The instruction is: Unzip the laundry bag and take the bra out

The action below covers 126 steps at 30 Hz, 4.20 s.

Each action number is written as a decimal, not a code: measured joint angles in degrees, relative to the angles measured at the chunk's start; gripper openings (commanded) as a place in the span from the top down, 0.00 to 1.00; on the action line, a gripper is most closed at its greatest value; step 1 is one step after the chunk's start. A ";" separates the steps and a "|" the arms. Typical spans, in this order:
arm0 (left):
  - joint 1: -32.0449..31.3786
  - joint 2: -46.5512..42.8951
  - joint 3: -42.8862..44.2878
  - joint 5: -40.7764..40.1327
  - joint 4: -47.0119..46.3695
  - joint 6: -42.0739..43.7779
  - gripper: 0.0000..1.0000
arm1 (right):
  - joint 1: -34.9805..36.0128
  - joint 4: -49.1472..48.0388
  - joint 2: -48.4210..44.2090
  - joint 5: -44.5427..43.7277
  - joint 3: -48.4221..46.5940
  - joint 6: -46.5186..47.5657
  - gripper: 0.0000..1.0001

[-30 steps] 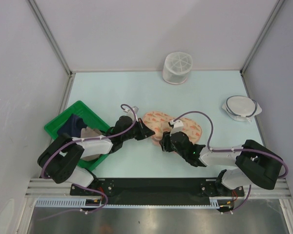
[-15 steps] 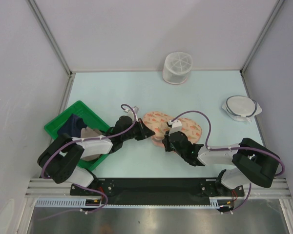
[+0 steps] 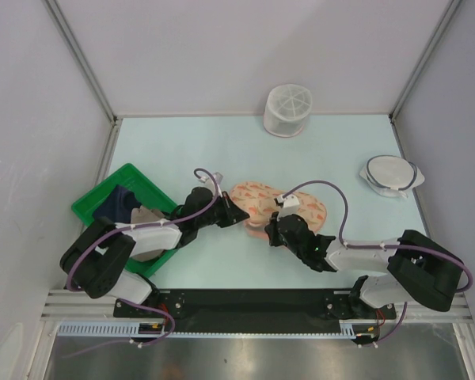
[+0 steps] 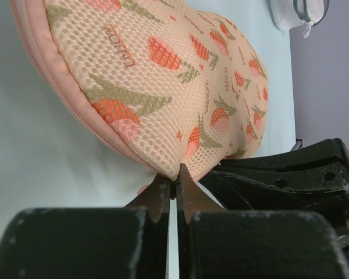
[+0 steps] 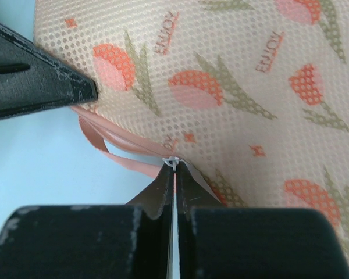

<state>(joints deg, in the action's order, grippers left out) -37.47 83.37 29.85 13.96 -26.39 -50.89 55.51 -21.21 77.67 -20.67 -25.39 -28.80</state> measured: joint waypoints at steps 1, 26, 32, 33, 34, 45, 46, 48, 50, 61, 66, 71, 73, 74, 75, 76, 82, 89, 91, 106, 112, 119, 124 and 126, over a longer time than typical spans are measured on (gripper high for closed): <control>0.24 -0.11 0.00 0.07 0.02 0.09 1.00 | 0.04 0.22 -0.68 -0.11 0.28 -0.15 1.00; 4.79 0.79 3.72 0.31 4.74 4.85 1.00 | 0.20 11.58 -14.53 -5.16 5.51 -6.34 1.00; 5.66 3.34 5.31 0.22 5.79 6.01 1.00 | 0.20 15.21 -16.39 -6.10 5.88 -7.65 1.00; 5.75 3.61 5.51 0.24 5.95 6.08 1.00 | 0.20 15.54 -16.65 -6.14 5.88 -7.72 1.00; 5.81 3.89 5.68 0.22 6.01 6.21 1.00 | 0.20 15.89 -16.98 -6.21 5.90 -7.82 1.00; 6.03 7.52 9.20 0.17 6.93 8.07 0.74 | 0.20 17.90 -19.02 -6.64 6.78 -8.96 1.00; 6.05 7.82 9.64 0.17 7.10 8.50 0.64 | 0.20 17.90 -19.02 -6.45 6.78 -9.05 1.00; 6.12 8.11 10.36 -0.09 7.50 9.33 0.33 | 0.33 17.73 -19.02 -5.79 6.78 -9.25 1.00; 6.32 8.11 10.67 -0.48 7.52 10.05 0.24 | 0.46 17.27 -18.86 -5.31 6.78 -9.60 1.00; 4.61 3.02 2.45 -2.91 7.34 8.24 0.18 | 4.79 12.26 -8.72 -1.66 3.87 -10.69 1.00; -0.15 1.09 -0.96 -2.82 4.83 4.35 0.18 | 6.75 9.62 -4.59 0.09 0.79 -10.67 1.00; -2.75 0.76 -2.95 -2.16 0.55 0.57 0.19 | 8.07 7.61 -1.68 1.22 -1.57 -10.62 1.00; -3.08 0.76 -3.63 -1.86 -0.79 -0.70 0.22 | 8.28 6.93 -1.11 1.77 -1.77 -10.62 1.00; -3.15 0.85 -3.85 -1.70 -1.44 -1.25 0.24 | 8.35 6.69 -0.92 1.95 -1.77 -10.62 1.00; -3.21 1.03 -3.89 -1.57 -2.01 -1.66 0.26 | 8.46 6.47 -0.68 2.10 -1.79 -10.62 1.00; -3.30 1.33 -3.89 -1.49 -2.84 -2.10 0.32 | 8.57 6.34 -0.42 2.19 -1.88 -10.62 1.00; -3.78 4.20 -3.89 -0.07 -6.71 -4.44 0.55 | 8.83 6.03 -0.09 2.78 -2.51 -10.56 1.00; -3.93 6.05 -3.87 1.36 -8.57 -5.90 0.95 | 8.90 5.92 0.07 3.08 -2.51 -10.43 1.00; -3.93 6.12 -3.80 1.53 -8.81 -6.01 1.00 | 8.90 5.95 0.07 3.13 -2.51 -10.43 1.00; -3.37 6.12 -2.73 1.90 -7.37 -5.51 1.00 | 8.90 6.88 -1.14 2.49 -2.49 -11.04 1.00; -1.99 6.12 -2.73 2.89 -7.37 -5.31 1.00 | 8.94 7.72 -3.69 1.64 -1.60 -12.09 1.00; -0.33 6.12 -2.73 3.17 -7.32 -4.31 1.00 | 9.16 9.81 -6.29 1.07 -0.59 -13.14 1.00; 0.79 6.12 -2.73 3.34 -7.15 -3.58 1.00 | 9.18 11.26 -8.41 0.37 0.13 -13.60 1.00; 1.11 6.12 -2.73 3.41 -6.93 -3.32 1.00 | 9.20 11.91 -9.20 0.13 0.46 -13.88 1.00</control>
<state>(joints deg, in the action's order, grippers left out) -36.36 89.49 27.11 17.37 -33.32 -54.22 64.71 -9.30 68.47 -20.53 -24.93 -42.68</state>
